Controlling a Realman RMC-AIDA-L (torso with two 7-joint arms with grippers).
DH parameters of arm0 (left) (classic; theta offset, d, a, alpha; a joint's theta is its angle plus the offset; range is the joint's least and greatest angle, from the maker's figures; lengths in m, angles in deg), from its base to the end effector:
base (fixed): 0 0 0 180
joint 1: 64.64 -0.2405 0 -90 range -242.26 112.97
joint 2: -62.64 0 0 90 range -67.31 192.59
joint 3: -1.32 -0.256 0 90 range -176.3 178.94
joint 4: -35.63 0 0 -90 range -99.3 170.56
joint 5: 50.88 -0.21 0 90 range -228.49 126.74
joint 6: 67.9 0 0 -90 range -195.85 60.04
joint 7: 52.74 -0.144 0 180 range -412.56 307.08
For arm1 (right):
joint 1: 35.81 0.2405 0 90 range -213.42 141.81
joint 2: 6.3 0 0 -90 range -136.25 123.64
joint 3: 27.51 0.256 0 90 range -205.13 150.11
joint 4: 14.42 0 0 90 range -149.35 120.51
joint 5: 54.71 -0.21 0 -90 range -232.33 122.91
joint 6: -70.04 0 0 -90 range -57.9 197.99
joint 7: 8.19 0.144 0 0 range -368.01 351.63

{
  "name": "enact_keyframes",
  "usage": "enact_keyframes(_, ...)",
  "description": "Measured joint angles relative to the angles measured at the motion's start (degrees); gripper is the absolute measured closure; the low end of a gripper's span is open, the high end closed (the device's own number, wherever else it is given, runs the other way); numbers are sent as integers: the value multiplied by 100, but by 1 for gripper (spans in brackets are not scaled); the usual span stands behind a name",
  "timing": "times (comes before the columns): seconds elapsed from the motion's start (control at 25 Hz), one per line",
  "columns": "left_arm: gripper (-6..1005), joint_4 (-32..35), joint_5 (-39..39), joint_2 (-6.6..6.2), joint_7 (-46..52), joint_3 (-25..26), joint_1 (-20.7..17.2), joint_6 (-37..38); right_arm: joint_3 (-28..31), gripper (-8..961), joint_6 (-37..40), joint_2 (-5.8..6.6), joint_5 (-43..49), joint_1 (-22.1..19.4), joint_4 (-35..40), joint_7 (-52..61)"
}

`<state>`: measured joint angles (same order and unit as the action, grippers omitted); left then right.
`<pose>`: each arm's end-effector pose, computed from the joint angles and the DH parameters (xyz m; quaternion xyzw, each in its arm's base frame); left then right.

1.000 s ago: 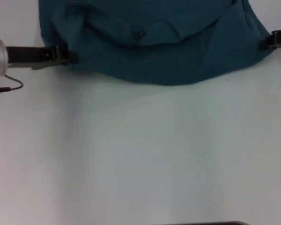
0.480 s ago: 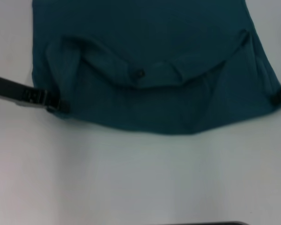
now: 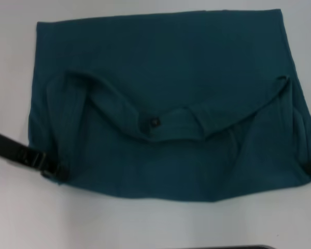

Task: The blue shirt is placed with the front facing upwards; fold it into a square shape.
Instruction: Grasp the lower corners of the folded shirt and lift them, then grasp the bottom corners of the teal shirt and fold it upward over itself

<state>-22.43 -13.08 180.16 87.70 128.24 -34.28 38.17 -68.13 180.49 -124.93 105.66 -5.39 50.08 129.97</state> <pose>-0.2688 0.2966 0.0237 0.8250 0.5593 -0.0805 0.0121 0.3016 0.2845 0.0636 -0.7837 0.6018 -0.1413 0.0607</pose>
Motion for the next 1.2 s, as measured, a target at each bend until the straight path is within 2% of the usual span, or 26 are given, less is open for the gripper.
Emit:
enact_keyframes(0.16,979,-325,-372,180,23,-29,-157,316,-12,922,115,-10,4,-123,-18,-84)
enact_keyframes(0.44,978,-513,-897,359,-124,70,-233,486,22,922,133,64,-25,-233,-128,-264)
enact_keyframes(0.64,978,-670,-629,358,-376,258,-222,668,163,922,303,121,-474,-197,-136,-546)
enact_keyframes(0.76,978,-791,-208,279,-572,598,-98,864,393,923,301,306,-1232,-132,-143,-581)
enact_keyframes(0.88,978,-735,-7,133,-483,1044,198,804,664,923,106,491,-1856,-31,-185,-510)
enact_keyframes(1.04,979,-501,16,48,-199,1441,559,382,811,923,-497,599,-1968,83,-242,-232)
enact_keyframes(1.2,979,-125,-19,59,38,1342,869,-558,853,922,-1138,652,-1992,236,-527,-130)
